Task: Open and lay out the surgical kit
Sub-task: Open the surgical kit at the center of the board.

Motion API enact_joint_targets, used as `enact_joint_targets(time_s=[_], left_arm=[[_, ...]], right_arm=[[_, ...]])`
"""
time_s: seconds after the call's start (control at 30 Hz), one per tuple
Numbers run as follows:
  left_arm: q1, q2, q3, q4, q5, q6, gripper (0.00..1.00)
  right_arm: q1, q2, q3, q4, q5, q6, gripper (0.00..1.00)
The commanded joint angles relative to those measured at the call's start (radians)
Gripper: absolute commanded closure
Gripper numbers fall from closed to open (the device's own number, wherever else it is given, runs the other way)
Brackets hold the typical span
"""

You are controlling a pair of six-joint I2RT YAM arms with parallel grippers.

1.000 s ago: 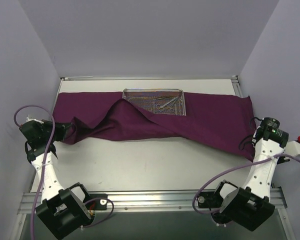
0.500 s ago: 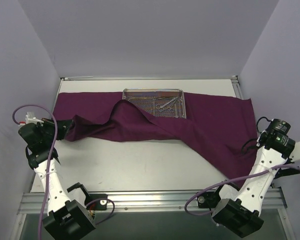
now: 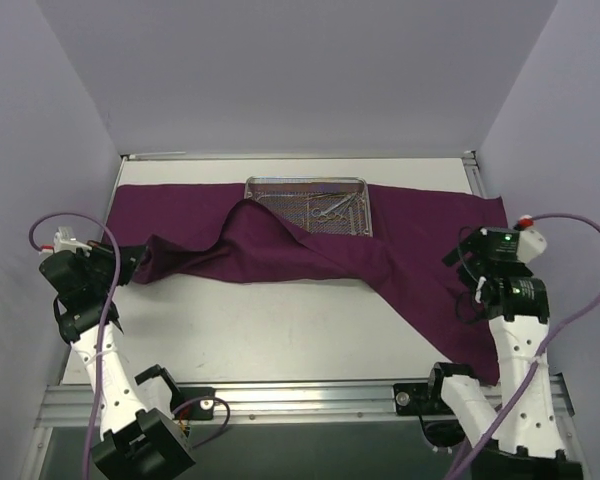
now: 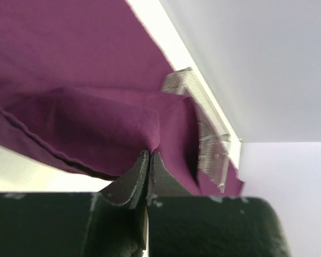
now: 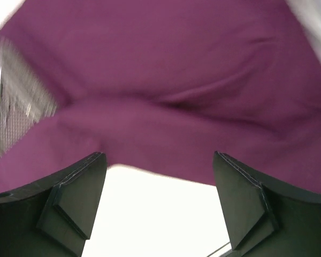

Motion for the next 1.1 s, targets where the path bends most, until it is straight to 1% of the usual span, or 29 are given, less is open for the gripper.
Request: enact_joint_targets(time_s=[0.0, 0.03, 0.07, 0.1, 0.13, 0.17, 0.2, 0.23, 0.27, 0.3, 0.33, 0.37, 0.43, 0.47, 0.5, 0.53, 0.57, 0.63, 0.67, 0.7, 0.73, 0.77, 0.8, 0.87, 0.9, 0.97, 1.07], left_arm=[[0.005, -0.037, 0.059, -0.177, -0.095, 0.134, 0.98], [0.009, -0.043, 0.081, -0.234, -0.13, 0.157, 0.98], [0.013, -0.048, 0.128, -0.297, -0.167, 0.174, 0.98], [0.018, -0.054, 0.153, -0.401, -0.234, 0.179, 0.98], [0.021, -0.074, 0.173, -0.435, -0.253, 0.171, 0.98], [0.024, -0.077, 0.22, -0.542, -0.267, 0.174, 0.98], [0.027, -0.011, 0.268, -0.625, -0.294, 0.196, 0.98], [0.027, 0.012, 0.296, -0.673, -0.349, 0.204, 0.98], [0.03, 0.035, 0.346, -0.732, -0.391, 0.211, 0.98], [0.03, 0.056, 0.359, -0.818, -0.431, 0.261, 0.98], [0.03, 0.055, 0.363, -0.846, -0.478, 0.277, 0.98], [0.03, 0.055, 0.369, -0.929, -0.521, 0.286, 0.98], [0.029, 0.051, 0.373, -0.98, -0.566, 0.306, 0.98], [0.029, 0.051, 0.382, -1.027, -0.589, 0.314, 0.98], [0.029, 0.044, 0.4, -1.046, -0.589, 0.335, 0.98], [0.027, 0.043, 0.423, -1.075, -0.621, 0.342, 0.98], [0.019, 0.038, 0.441, -1.125, -0.667, 0.331, 0.98], [0.027, 0.02, 0.495, -1.167, -0.695, 0.334, 0.98], [0.03, 0.024, 0.517, -1.223, -0.766, 0.332, 0.98], [0.027, 0.044, 0.537, -1.248, -0.796, 0.325, 0.98], [0.027, 0.058, 0.575, -1.267, -0.821, 0.32, 0.98], [0.027, 0.075, 0.596, -1.322, -0.851, 0.303, 0.98], [0.033, 0.109, 0.621, -1.349, -0.902, 0.265, 0.98], [0.039, 0.139, 0.684, -1.414, -0.955, 0.244, 0.98], [0.041, 0.161, 0.707, -1.434, -1.013, 0.212, 0.98], [0.047, 0.176, 0.739, -1.437, -1.025, 0.234, 0.98], [0.045, 0.218, 0.721, -1.433, -1.048, 0.228, 0.97]], right_arm=[[0.224, 0.116, -0.049, 0.217, -0.074, 0.022, 0.19], [0.29, 0.184, -0.012, 0.232, -0.058, 0.016, 0.19], [0.418, 0.222, 0.014, 0.238, -0.042, 0.001, 0.19], [0.478, 0.255, 0.042, 0.234, -0.029, -0.004, 0.2], [0.535, 0.306, 0.095, 0.22, -0.008, -0.009, 0.23], [0.644, 0.323, 0.115, 0.216, 0.006, -0.012, 0.23], [0.687, 0.331, 0.126, 0.217, 0.017, -0.019, 0.24], [0.715, 0.351, 0.149, 0.208, 0.014, -0.03, 0.26], [0.727, 0.36, 0.163, 0.193, 0.003, -0.042, 0.27], [0.729, 0.364, 0.169, 0.185, -0.017, -0.071, 0.3], [0.729, 0.368, 0.174, 0.183, -0.081, -0.096, 0.32], [0.728, 0.369, 0.192, 0.173, -0.107, -0.117, 0.32], [0.735, 0.381, 0.223, 0.141, -0.143, -0.167, 0.33], [0.763, 0.386, 0.24, 0.104, -0.115, -0.17, 0.35], [0.795, 0.391, 0.256, 0.096, -0.106, -0.174, 0.35], [0.824, 0.388, 0.252, 0.097, -0.112, -0.176, 0.35], [0.829, 0.378, 0.241, 0.103, -0.127, -0.17, 0.35], [0.832, 0.355, 0.186, 0.131, -0.156, -0.156, 0.35], [0.83, 0.354, 0.169, 0.139, -0.173, -0.148, 0.35], [0.832, 0.358, 0.16, 0.137, -0.22, -0.147, 0.35], [0.83, 0.358, 0.158, 0.133, -0.228, -0.147, 0.34], [0.829, 0.354, 0.157, 0.139, -0.235, -0.142, 0.34], [0.827, 0.349, 0.16, 0.14, -0.232, -0.142, 0.34], [0.829, 0.355, 0.186, 0.136, -0.219, -0.156, 0.33], [0.829, 0.36, 0.197, 0.128, -0.198, -0.159, 0.33], [0.829, 0.354, 0.2, 0.125, -0.187, -0.162, 0.32], [0.829, 0.334, 0.171, 0.134, -0.187, -0.161, 0.32]])
